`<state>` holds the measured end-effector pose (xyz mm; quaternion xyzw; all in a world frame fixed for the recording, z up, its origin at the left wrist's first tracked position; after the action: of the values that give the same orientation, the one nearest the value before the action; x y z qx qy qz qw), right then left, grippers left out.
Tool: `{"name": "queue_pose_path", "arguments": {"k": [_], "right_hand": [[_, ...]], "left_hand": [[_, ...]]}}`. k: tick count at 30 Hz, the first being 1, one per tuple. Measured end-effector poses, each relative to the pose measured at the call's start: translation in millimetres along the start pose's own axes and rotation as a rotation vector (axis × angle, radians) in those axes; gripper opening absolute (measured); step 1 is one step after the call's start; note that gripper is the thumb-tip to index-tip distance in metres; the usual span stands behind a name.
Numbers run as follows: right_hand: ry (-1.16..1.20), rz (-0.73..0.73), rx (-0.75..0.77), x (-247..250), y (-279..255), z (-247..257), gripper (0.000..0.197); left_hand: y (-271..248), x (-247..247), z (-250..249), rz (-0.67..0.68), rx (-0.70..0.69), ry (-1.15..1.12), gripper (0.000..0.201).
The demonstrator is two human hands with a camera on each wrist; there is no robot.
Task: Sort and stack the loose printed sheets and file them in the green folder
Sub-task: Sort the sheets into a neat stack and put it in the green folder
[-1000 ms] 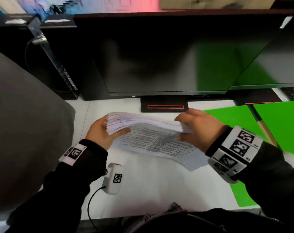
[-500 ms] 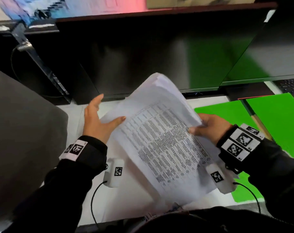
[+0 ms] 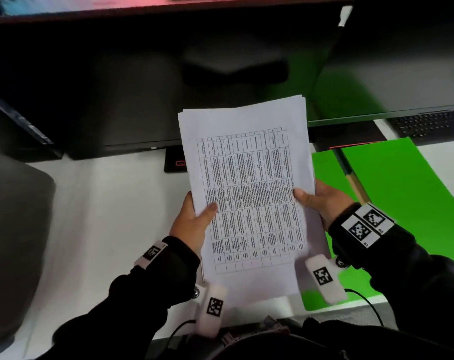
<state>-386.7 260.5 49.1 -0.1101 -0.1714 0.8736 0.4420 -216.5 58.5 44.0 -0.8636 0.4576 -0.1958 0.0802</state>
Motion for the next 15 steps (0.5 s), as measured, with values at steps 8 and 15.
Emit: {"name": "queue_pose_path", "arguments": {"k": [8,15], "right_hand": [[-0.085,-0.068,-0.029,87.5,-7.1,-25.4,0.046],[0.035,-0.387,-0.127,220.2,-14.9,-70.9,0.020]], "left_hand": [[-1.3,-84.8,10.1,0.108,0.157,-0.033,0.015],[8.4,-138.1,43.2,0.200,0.533,-0.093,0.049]]}}
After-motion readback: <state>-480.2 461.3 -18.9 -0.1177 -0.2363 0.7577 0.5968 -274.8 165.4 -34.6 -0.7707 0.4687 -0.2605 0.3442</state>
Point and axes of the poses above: each hand's wrist, its own y-axis towards the middle knuckle, its own x-axis out of the back of the hand, z = x × y, the point moved 7 cm from there along y, towards the middle knuckle, and after that the axes turned 14 degrees about y, right-handed, at the moved point
